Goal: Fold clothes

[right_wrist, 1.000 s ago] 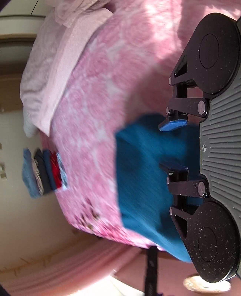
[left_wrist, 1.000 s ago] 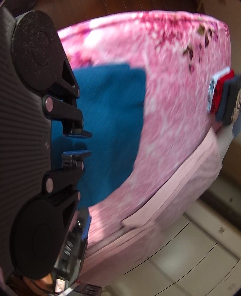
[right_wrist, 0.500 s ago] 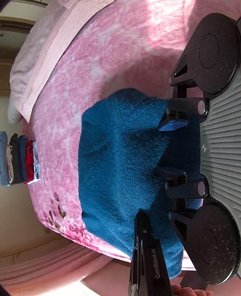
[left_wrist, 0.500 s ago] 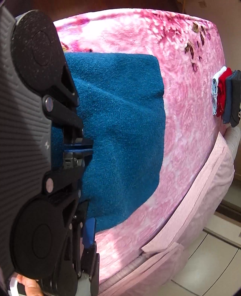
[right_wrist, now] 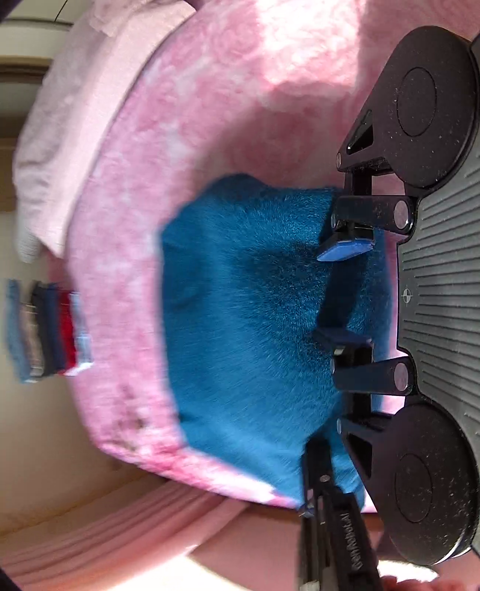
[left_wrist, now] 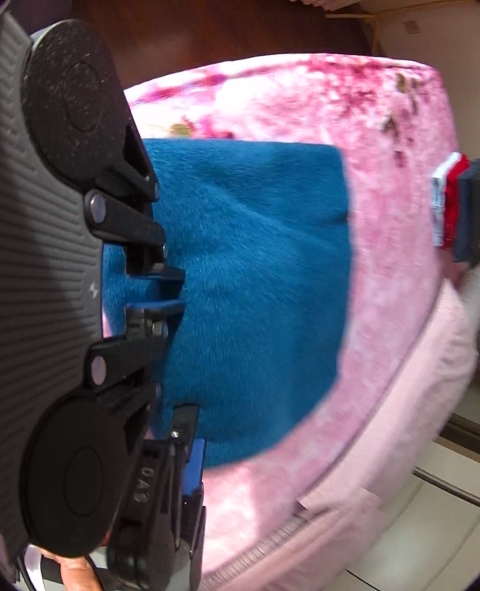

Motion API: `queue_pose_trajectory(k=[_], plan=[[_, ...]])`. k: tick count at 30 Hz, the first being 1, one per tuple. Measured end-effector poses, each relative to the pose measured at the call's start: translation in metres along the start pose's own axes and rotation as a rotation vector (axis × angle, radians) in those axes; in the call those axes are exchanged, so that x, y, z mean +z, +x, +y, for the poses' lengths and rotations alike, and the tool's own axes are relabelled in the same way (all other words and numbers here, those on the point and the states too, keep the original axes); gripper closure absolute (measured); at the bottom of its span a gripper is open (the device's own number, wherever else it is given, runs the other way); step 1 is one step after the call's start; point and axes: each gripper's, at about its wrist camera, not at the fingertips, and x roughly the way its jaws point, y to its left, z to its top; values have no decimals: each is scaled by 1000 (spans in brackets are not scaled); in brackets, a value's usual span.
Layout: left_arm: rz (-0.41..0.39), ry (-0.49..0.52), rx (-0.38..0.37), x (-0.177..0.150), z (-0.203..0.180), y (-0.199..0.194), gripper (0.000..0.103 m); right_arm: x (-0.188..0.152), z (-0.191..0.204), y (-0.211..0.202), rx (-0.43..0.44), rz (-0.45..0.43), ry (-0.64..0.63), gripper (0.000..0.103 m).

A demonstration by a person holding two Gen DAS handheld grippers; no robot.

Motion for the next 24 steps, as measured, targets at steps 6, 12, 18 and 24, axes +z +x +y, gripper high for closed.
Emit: queue_pose_trajectory(k=[6,12,18,24], plan=[[71,-55,72,5,-9,-22,89,11,-5,-4,12,70,13,60],[172,-95,200,-9,-18,-51,67,-10,0,-41,7,91,81,39],[221,-94,254,-29,-19,-59,65,-43,3,-48,-17,184,90,34],[253,-98,292,-46,-16,-64,63,-55,5,-53,-48,212,41,34]])
